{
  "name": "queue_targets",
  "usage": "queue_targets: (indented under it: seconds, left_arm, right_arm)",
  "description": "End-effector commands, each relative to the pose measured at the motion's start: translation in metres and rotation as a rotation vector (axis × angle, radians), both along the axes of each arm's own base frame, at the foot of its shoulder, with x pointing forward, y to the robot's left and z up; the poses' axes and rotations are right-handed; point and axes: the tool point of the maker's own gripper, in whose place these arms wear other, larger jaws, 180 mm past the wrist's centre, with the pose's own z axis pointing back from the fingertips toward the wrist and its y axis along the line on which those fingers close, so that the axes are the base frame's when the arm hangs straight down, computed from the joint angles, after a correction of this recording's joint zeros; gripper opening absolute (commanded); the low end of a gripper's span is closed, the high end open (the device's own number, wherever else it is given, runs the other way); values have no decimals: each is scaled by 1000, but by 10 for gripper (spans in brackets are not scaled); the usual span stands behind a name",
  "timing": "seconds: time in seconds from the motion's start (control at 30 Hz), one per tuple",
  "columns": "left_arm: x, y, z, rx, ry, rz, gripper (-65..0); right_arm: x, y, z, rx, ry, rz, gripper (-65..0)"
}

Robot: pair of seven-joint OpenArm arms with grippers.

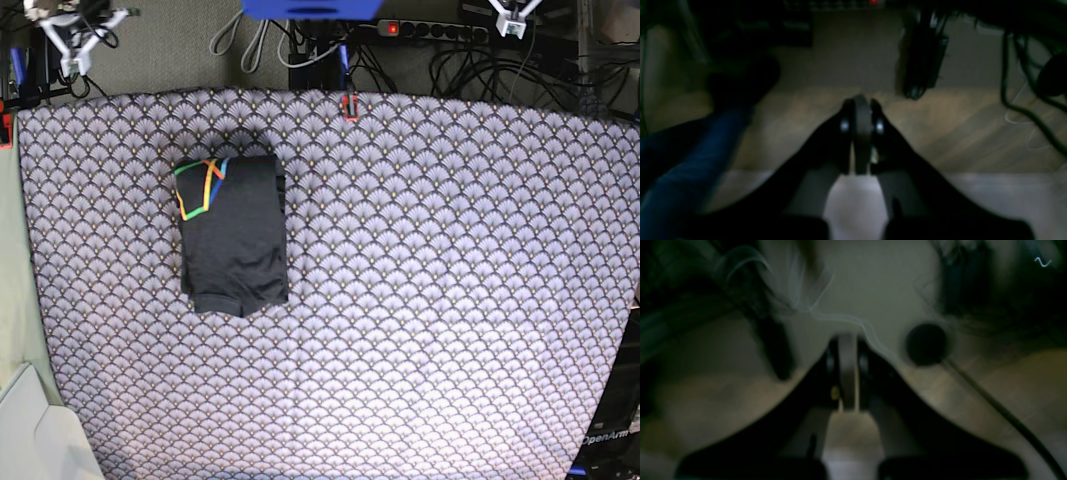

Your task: Fold the T-shirt properly

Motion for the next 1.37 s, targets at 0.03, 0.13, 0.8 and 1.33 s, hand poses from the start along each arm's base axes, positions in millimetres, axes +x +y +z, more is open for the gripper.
queue_targets:
  seconds: [0.03,0.13,0.8,1.33]
  left_arm:
    - [0,-2,-17,-49,-15,30,-647]
    - [-10,-15,-43,-123,20,67,-647]
    - [-6,-14,-103,229,105,136,-647]
    - [21,-11,-103,325,79,145,-647]
  right_arm:
    - [-19,7,-23,71,9,-60,-650]
    - [-37,25,-50,162,16,-147,-650]
    - [-61,51,-100,-196,-58,23,-650]
    - [-57,95,-104,-304,-51,340,-650]
